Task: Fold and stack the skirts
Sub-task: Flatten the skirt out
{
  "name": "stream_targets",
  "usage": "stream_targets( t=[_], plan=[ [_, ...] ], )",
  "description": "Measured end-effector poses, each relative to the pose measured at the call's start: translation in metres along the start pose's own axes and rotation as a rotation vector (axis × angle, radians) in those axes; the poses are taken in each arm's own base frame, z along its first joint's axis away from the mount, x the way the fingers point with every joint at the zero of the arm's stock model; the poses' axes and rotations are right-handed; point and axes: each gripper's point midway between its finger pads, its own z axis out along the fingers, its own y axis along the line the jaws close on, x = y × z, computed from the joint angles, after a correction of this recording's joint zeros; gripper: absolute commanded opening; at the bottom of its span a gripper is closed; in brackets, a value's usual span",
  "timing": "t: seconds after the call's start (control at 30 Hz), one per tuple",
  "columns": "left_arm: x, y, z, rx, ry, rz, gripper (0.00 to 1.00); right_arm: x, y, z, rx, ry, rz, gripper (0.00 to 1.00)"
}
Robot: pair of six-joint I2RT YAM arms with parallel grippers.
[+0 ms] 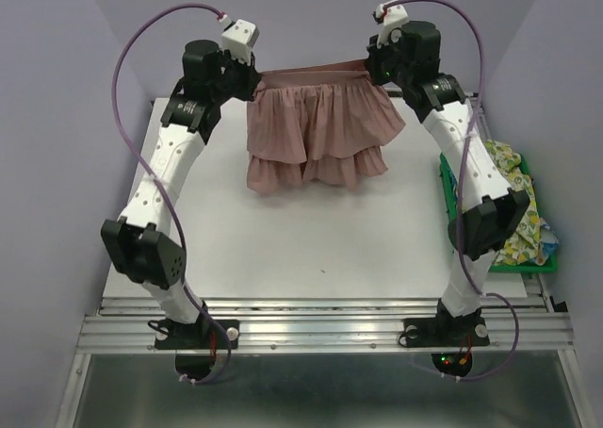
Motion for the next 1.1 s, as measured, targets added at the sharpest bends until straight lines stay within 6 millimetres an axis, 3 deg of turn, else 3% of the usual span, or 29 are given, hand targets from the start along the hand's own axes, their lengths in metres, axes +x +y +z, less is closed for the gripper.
stream_targets(
  t=[0.2, 0.33, 0.4, 0.63, 0.73, 0.8, 0.83, 0.9, 0.97, 1.03, 1.07, 1.1],
  plan=[
    [0.032, 0.048, 0.077, -0.01, 0.055, -0.026, 0.0, 0.043, -0.011, 0.087, 0.065, 0.037, -0.013, 0.01],
    [0.019, 0.077, 0.124, -0.021, -0.004, 0.025, 0.0, 0.053, -0.022, 0.124, 0.116, 0.003, -0.017, 0.01],
    [0.009, 0.087, 0.136, -0.032, -0.049, 0.055, 0.0, 0.046, -0.027, 0.132, 0.133, -0.043, -0.015, 0.01],
    [-0.016, 0.1, 0.136, -0.06, -0.197, 0.154, 0.0, -0.014, -0.038, 0.129, 0.177, -0.286, -0.006, 0.01],
    [-0.007, 0.098, 0.129, -0.05, -0.208, 0.204, 0.0, -0.018, -0.037, 0.127, 0.172, -0.315, -0.004, 0.01],
    [0.004, 0.096, 0.126, -0.041, -0.205, 0.236, 0.0, -0.006, -0.033, 0.128, 0.153, -0.305, -0.003, 0.01],
    [0.011, 0.094, 0.123, -0.035, -0.195, 0.244, 0.0, 0.013, -0.029, 0.128, 0.139, -0.269, -0.005, 0.01],
    [0.044, 0.089, 0.121, -0.017, -0.155, 0.267, 0.0, 0.055, -0.02, 0.128, 0.107, -0.199, -0.009, 0.01],
    [0.087, 0.083, 0.118, 0.012, -0.088, 0.277, 0.0, 0.112, -0.008, 0.128, 0.066, -0.103, -0.009, 0.01],
    [0.152, 0.072, 0.113, 0.054, 0.015, 0.275, 0.0, 0.174, 0.003, 0.125, 0.03, 0.006, -0.002, 0.01],
    [0.179, 0.067, 0.108, 0.073, 0.062, 0.27, 0.0, 0.195, 0.008, 0.123, 0.01, 0.046, 0.003, 0.01],
    [0.21, 0.06, 0.103, 0.094, 0.116, 0.265, 0.0, 0.23, 0.015, 0.117, -0.009, 0.118, 0.009, 0.01]
  ],
)
